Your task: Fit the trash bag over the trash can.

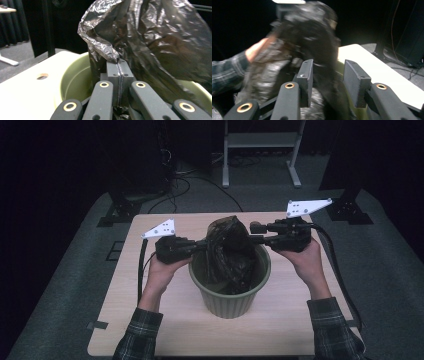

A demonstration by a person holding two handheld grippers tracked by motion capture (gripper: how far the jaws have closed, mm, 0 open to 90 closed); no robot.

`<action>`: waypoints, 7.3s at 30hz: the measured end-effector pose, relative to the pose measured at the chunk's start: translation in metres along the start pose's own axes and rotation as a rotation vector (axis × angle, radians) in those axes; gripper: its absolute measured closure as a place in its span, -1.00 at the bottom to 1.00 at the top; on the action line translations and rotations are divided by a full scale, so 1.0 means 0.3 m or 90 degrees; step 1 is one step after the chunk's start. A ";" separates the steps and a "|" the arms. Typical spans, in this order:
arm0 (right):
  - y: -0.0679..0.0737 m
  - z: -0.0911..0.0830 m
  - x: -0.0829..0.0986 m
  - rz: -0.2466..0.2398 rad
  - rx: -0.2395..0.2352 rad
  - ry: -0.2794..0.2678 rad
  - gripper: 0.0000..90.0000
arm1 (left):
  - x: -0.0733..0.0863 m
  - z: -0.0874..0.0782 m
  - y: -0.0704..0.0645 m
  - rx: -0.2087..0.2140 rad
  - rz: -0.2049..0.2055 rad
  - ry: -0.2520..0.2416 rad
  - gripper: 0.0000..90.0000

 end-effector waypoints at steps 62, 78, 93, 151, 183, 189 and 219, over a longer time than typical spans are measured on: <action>-0.057 -0.117 0.211 0.100 0.107 0.038 1.00 | 0.093 -0.243 0.027 -0.070 -0.037 -0.029 0.99; -0.070 -0.126 0.197 0.088 0.125 0.003 0.35 | 0.106 -0.250 0.033 -0.078 -0.042 -0.025 0.99; -0.022 -0.055 0.103 0.010 0.073 -0.025 0.94 | 0.092 -0.244 0.025 -0.063 -0.034 -0.027 0.99; -0.158 -0.047 0.137 0.105 0.147 -0.008 0.41 | 0.190 -0.125 0.126 -0.148 -0.068 0.045 0.99; 0.075 -0.034 0.138 0.022 0.035 0.032 1.00 | 0.181 -0.147 0.111 -0.146 -0.066 0.039 0.99; 0.115 -0.124 0.204 0.020 0.034 0.015 1.00 | 0.182 -0.153 0.114 -0.150 -0.068 0.039 0.99; 0.161 -0.206 0.091 -0.021 0.080 -0.033 0.28 | 0.158 -0.154 0.095 -0.140 -0.049 0.033 0.99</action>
Point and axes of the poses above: each handheld gripper's, and its own axes: z roughly forward along the jaws, x roughly out of its underside, y roughly to its left, the point moved 2 cm from there along z, roughly forward along the jaws, and after that the axes turned 11 degrees about y, right-handed, at the moved point
